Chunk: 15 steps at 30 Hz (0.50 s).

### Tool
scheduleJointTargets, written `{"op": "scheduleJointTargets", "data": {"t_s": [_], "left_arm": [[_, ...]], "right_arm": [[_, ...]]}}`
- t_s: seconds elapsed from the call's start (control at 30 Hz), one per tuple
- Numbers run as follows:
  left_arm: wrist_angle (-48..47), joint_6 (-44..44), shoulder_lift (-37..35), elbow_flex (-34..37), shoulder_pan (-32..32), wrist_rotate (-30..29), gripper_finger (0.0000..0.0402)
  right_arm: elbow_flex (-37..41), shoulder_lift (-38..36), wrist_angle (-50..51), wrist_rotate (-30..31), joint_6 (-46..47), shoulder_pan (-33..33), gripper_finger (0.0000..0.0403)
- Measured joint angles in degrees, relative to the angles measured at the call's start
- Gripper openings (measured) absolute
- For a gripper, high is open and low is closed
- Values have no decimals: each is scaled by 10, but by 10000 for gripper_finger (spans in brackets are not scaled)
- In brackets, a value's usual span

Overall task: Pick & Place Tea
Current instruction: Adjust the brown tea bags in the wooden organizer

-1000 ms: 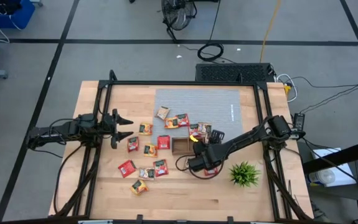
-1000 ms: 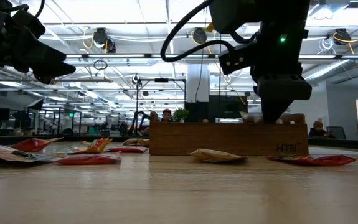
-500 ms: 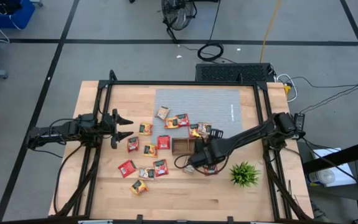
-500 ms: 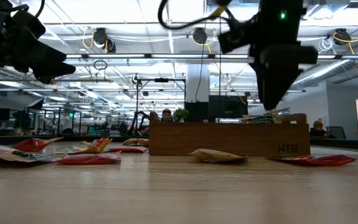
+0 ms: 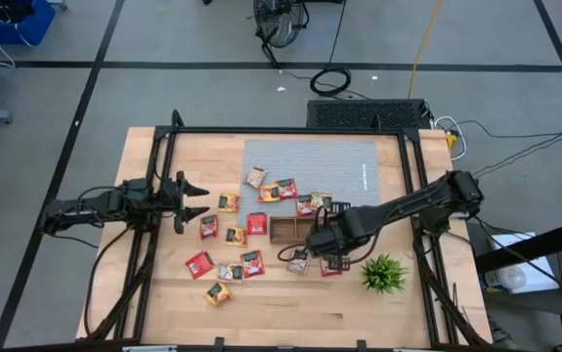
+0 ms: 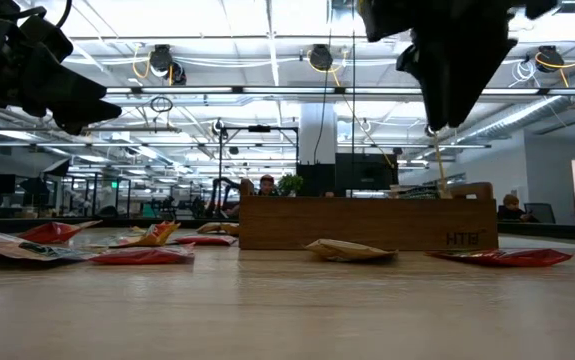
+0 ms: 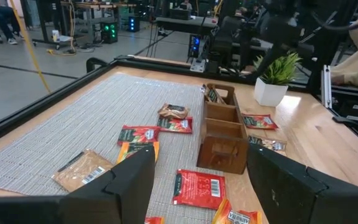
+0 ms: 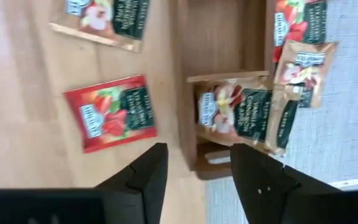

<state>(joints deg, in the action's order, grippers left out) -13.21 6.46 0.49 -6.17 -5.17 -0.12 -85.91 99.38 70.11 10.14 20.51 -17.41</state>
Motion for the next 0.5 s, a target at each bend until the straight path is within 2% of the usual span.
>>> {"op": "scheduleJointTargets", "data": {"t_s": [0.2, 0.3, 0.5], "left_arm": [[0, 0, 0, 0, 0, 0, 253], [0, 0, 0, 0, 0, 0, 253], [0, 0, 0, 0, 0, 0, 253]], "right_arm": [[-4, -25, -4, -53, 13, 1, 132], [-5, -36, -14, -47, 11, 5, 131], [-3, -43, -18, -42, -47, 31, 166]]}}
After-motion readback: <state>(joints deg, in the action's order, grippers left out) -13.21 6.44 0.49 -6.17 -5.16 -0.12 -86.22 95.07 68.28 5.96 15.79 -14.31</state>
